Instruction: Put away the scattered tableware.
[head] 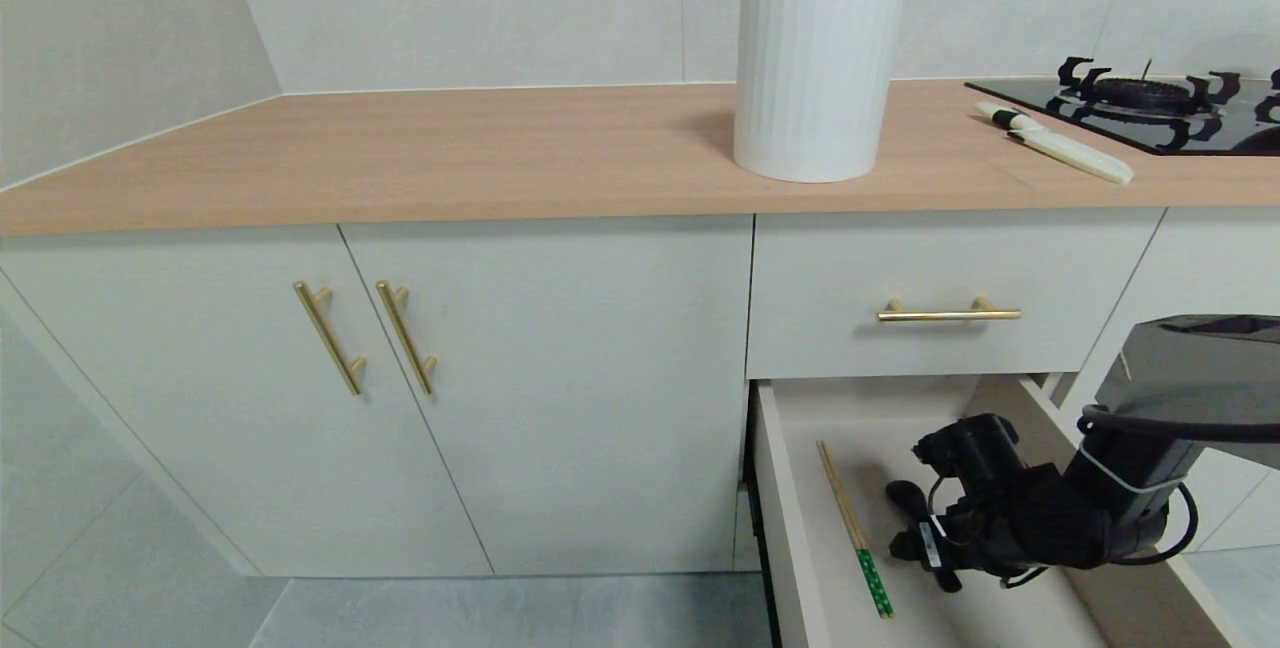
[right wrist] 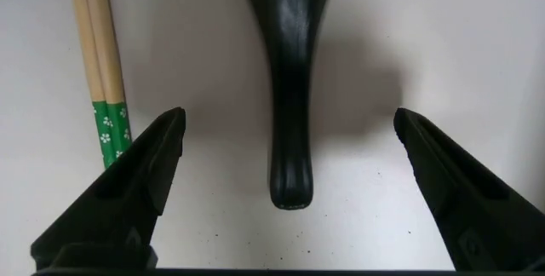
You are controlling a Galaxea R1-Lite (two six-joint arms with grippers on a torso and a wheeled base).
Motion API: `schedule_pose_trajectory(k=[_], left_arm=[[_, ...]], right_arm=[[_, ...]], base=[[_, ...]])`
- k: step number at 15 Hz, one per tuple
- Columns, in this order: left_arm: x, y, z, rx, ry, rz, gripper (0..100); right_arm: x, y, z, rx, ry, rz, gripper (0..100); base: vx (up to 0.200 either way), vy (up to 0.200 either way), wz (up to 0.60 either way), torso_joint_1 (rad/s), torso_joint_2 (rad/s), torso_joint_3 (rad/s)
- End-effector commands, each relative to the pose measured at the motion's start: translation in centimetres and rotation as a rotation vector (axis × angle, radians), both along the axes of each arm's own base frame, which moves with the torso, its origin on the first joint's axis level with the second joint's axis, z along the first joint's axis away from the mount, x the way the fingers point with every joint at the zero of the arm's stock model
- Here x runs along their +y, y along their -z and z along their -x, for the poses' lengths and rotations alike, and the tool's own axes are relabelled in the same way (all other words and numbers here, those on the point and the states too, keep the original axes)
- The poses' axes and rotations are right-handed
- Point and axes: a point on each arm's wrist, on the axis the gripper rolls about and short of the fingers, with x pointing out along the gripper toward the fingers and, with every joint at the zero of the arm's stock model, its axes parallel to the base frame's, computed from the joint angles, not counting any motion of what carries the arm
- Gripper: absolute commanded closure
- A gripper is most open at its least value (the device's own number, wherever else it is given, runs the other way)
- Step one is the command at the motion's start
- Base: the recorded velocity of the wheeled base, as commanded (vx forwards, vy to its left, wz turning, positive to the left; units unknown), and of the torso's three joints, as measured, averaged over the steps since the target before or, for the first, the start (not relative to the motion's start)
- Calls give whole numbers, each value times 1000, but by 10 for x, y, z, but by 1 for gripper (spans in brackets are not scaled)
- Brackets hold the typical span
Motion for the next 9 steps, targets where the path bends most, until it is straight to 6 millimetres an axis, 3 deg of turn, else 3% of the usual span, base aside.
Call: schedule_pose_trajectory(k=[1, 4, 6, 9], left_arm=[[0, 0, 0, 0, 1, 0, 0], [0, 0, 0, 0, 0, 0, 0], [0, 0, 0, 0, 0, 0, 0], [0, 0, 0, 0, 0, 2, 0]], right_arm=[[-1, -29, 6, -68, 1, -18, 0], [-8, -94, 30, -220, -8, -66, 0], [-13, -135, 57, -254, -27, -98, 0], [-20, -173, 97, -220, -94, -168, 0]], base=[[0, 0, 0, 0, 0, 0], [0, 0, 0, 0, 0, 0], [0, 0, 0, 0, 0, 0], [0, 0, 0, 0, 0, 0]])
